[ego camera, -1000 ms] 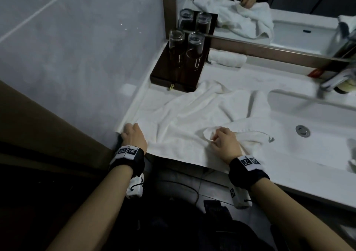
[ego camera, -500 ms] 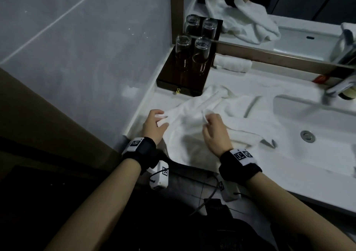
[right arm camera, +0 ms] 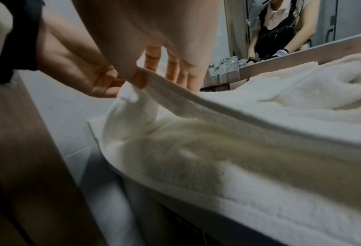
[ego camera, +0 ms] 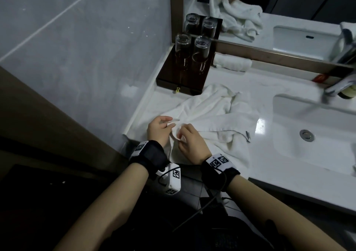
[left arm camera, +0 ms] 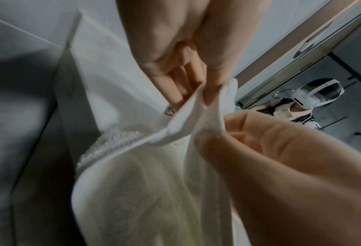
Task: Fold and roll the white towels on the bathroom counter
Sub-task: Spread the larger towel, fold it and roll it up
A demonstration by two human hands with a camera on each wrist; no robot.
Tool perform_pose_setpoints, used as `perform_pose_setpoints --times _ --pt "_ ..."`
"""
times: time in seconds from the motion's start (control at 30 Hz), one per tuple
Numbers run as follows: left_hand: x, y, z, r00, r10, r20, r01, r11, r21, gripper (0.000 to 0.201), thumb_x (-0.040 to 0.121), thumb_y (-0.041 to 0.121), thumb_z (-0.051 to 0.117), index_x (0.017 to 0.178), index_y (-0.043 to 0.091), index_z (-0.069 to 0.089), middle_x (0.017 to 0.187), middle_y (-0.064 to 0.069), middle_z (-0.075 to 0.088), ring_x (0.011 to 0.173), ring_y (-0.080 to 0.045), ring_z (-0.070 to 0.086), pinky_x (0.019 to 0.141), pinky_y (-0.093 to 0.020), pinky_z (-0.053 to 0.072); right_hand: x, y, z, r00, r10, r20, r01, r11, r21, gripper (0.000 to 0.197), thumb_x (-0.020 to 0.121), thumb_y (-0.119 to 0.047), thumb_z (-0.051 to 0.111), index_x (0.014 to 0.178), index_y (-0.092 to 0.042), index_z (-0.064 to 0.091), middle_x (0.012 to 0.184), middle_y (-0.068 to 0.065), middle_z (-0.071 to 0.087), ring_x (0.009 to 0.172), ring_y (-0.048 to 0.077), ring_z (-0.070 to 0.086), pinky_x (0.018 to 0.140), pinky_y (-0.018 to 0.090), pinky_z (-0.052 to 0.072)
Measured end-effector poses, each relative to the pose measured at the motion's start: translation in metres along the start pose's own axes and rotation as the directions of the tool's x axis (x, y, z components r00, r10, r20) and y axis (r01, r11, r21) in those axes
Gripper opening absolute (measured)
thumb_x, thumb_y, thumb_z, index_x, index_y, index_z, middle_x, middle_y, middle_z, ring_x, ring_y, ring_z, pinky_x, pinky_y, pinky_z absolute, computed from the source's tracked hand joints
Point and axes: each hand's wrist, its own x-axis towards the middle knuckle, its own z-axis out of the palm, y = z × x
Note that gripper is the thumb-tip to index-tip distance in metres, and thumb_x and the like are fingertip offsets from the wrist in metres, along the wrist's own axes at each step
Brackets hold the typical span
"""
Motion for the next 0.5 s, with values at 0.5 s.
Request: perform_pose_setpoints --times 0.5 --pt "-0.0040 0.0027 0.0048 1.000 -0.008 -0.015 0.008 1.000 -0.004 0.012 0.089 0.005 0.057 0.094 0.015 0.059 0.108 -0.015 0.065 0.101 -0.032 0.064 0.093 -0.046 0.051 0.0007 0.0009 0.0062 0.989 0.121 -0.088 -0.125 0.991 -0.050 0.045 0.087 -0.007 0.046 0.130 -0.020 0.047 0.119 0.008 0.058 0.095 0.028 0.060 0.076 0.039 0.050"
